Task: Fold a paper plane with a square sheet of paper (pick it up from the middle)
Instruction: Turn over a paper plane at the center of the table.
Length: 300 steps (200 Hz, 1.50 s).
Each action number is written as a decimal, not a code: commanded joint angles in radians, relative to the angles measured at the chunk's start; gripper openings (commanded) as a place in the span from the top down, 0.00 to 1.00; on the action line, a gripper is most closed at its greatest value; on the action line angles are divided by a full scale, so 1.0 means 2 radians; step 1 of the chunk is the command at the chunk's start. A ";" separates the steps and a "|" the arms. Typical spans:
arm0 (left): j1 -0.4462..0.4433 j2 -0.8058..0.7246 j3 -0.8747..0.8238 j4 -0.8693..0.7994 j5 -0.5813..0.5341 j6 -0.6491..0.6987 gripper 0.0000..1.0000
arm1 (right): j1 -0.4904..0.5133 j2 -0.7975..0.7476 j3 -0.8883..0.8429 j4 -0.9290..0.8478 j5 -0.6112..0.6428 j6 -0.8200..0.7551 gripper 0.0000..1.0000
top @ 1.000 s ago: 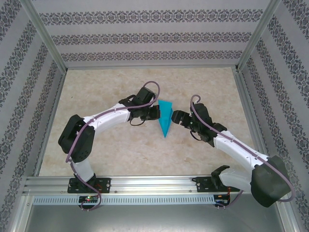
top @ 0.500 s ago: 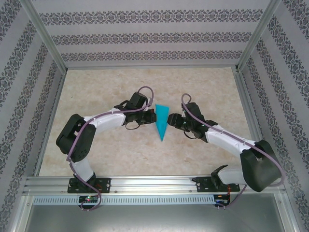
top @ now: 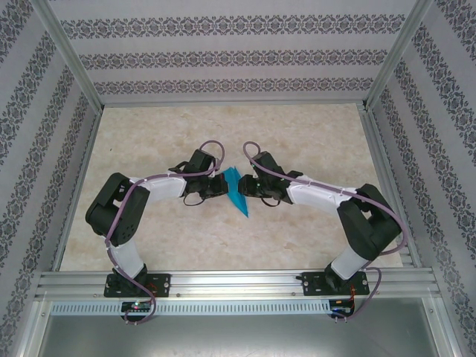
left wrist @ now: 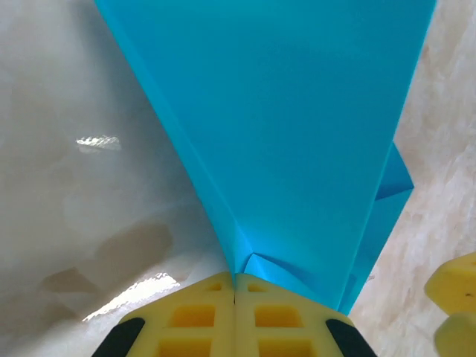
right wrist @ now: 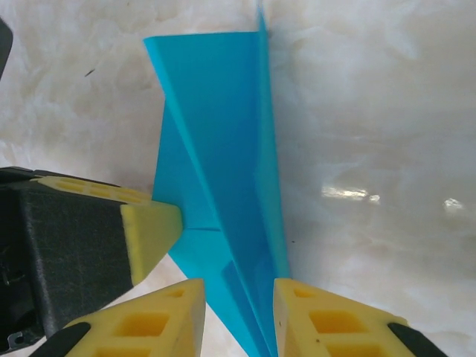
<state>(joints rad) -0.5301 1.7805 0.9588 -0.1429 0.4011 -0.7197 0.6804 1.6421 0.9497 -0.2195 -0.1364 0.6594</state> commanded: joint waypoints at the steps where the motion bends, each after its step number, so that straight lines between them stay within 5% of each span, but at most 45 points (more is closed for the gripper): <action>1: 0.004 -0.002 0.000 0.017 -0.007 -0.002 0.95 | 0.012 0.015 0.029 -0.028 0.018 -0.022 0.70; 300: 0.005 0.011 0.013 -0.009 -0.021 0.007 0.95 | 0.042 0.034 0.019 -0.071 0.036 -0.042 0.58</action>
<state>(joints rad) -0.5301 1.7824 0.9604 -0.1501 0.3756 -0.7185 0.7532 1.7306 1.0042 -0.3550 -0.0944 0.5770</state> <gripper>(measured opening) 0.054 0.425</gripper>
